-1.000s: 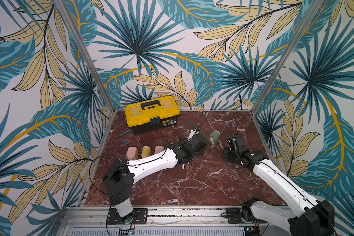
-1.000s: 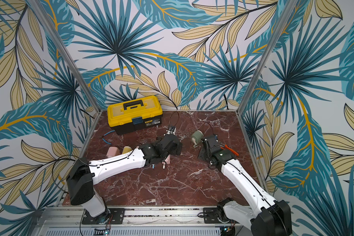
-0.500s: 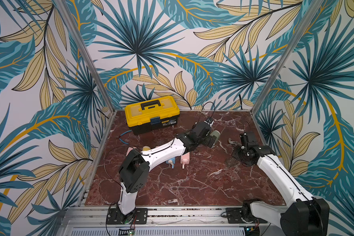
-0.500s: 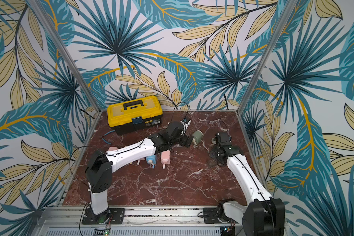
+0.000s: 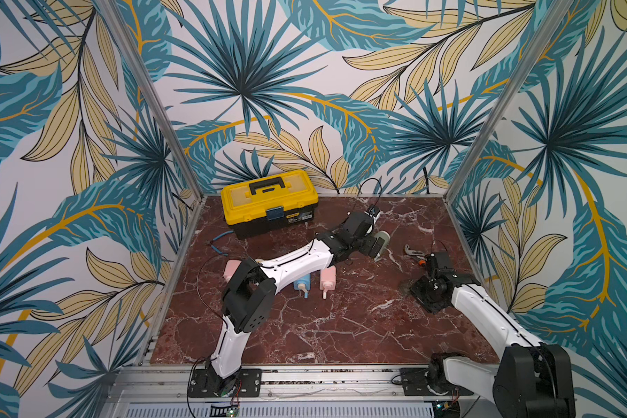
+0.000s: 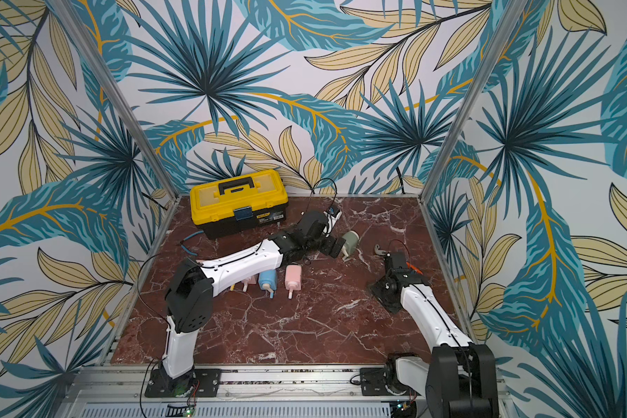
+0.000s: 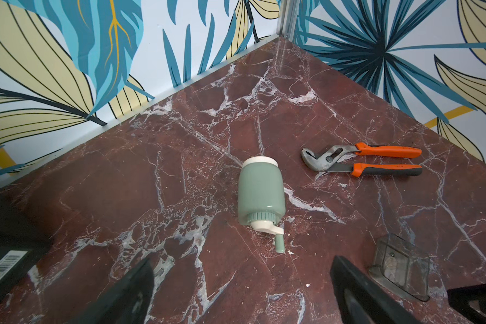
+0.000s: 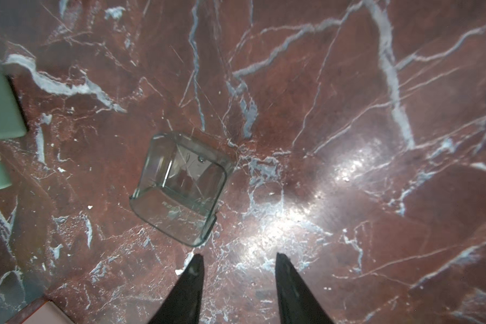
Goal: Put the tray back into the pencil sharpener
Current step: Pick up the container from the center of the board.
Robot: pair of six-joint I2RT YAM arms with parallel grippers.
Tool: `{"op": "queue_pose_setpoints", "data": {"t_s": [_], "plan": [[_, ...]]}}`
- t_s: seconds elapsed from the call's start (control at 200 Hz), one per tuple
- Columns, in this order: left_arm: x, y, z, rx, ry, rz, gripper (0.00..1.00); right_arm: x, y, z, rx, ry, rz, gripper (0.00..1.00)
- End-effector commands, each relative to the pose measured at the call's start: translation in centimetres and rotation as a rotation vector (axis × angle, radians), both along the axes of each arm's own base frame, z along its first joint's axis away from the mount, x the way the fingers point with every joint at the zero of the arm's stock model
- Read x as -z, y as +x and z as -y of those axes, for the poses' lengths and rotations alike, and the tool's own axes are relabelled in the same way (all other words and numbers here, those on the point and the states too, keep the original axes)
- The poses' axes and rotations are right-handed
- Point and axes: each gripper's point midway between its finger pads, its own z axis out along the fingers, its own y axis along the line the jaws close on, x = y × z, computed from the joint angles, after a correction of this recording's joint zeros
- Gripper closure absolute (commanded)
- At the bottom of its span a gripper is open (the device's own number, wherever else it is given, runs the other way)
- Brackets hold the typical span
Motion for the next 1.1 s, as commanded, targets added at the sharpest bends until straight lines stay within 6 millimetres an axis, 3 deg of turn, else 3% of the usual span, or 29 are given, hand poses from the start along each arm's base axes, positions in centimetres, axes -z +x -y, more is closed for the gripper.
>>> {"op": "queue_pose_setpoints", "data": {"t_s": [0.0,0.31,0.536,0.841,0.986,1.097], "plan": [[-2.4,0.6,0.2,0.009,-0.042,0.040,0.00,0.5,1.0,-0.3,0.082,0.052,0.046,0.56],[-3.6,0.4,-0.8,-0.017,-0.068,0.049,0.00,1.3,1.6,0.9,0.146,0.029,0.062,0.60],[-5.5,-0.2,-2.5,-0.073,-0.115,0.069,0.00,2.9,2.2,0.7,0.161,0.058,0.050,0.70],[-6.0,-1.4,-5.3,-0.135,-0.114,0.085,0.00,4.4,2.0,0.4,0.162,0.078,0.020,0.88],[-6.3,-1.8,-6.6,-0.166,-0.114,0.097,0.00,4.2,1.8,0.3,0.145,0.081,0.029,0.97],[-6.7,-2.1,-7.5,-0.189,-0.114,0.112,0.00,2.5,1.8,0.3,0.087,0.061,0.041,1.00]]}}
